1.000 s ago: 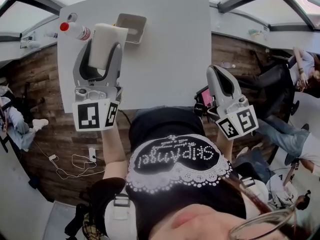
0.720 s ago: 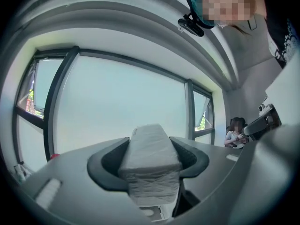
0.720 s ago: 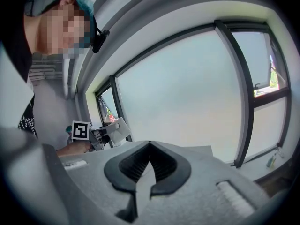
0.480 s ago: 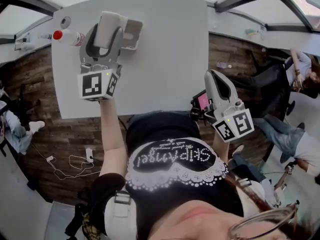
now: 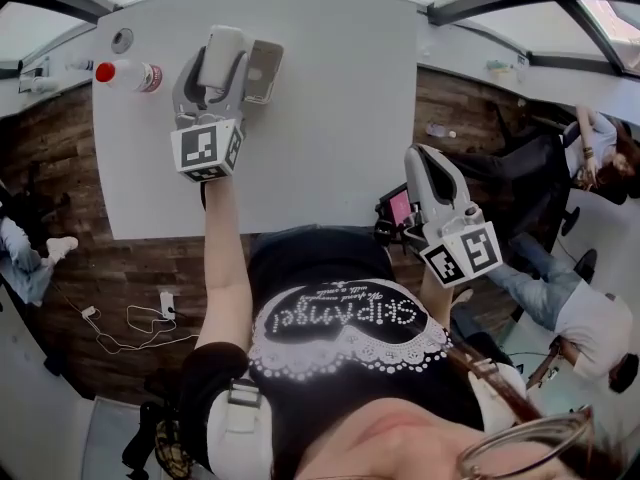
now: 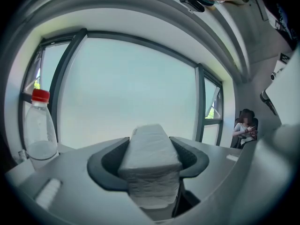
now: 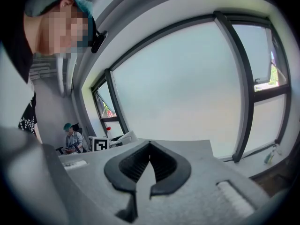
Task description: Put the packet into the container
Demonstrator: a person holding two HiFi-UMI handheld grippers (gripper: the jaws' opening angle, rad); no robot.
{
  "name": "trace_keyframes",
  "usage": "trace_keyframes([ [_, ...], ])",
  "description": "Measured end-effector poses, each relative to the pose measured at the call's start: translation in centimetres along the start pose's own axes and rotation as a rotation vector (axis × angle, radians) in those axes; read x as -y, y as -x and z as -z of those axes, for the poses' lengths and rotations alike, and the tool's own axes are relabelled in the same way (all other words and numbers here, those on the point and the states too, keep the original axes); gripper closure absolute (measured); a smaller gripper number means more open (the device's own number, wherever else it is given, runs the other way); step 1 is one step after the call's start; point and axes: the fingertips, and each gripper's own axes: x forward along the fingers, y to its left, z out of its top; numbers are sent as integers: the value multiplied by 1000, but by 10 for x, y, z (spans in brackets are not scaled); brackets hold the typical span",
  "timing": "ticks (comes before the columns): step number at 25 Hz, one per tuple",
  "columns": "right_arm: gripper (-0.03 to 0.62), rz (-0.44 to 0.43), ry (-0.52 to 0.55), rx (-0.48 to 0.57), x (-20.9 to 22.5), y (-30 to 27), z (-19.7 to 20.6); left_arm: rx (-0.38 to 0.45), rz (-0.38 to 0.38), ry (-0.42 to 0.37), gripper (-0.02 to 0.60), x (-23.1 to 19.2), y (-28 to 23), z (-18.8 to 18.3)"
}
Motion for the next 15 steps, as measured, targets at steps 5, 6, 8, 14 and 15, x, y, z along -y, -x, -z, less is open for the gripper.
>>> trace_keyframes([
  [5,592,0,-3,-8,2,-2,2,-26,0,9,308,2,-3,20],
  [6,592,1,-3,-9,2,-2,2,-31,1,9,308,3,-3,23],
  [8,592,2,-3,-13,2,-3,3,-41,-1,6,308,3,-4,28],
  [14,592,3,-3,-22,2,-5,6,-55,15,-7,310,5,-7,44],
  [15,592,2,-3,-22,2,-6,6,-61,16,-10,310,5,-7,46],
])
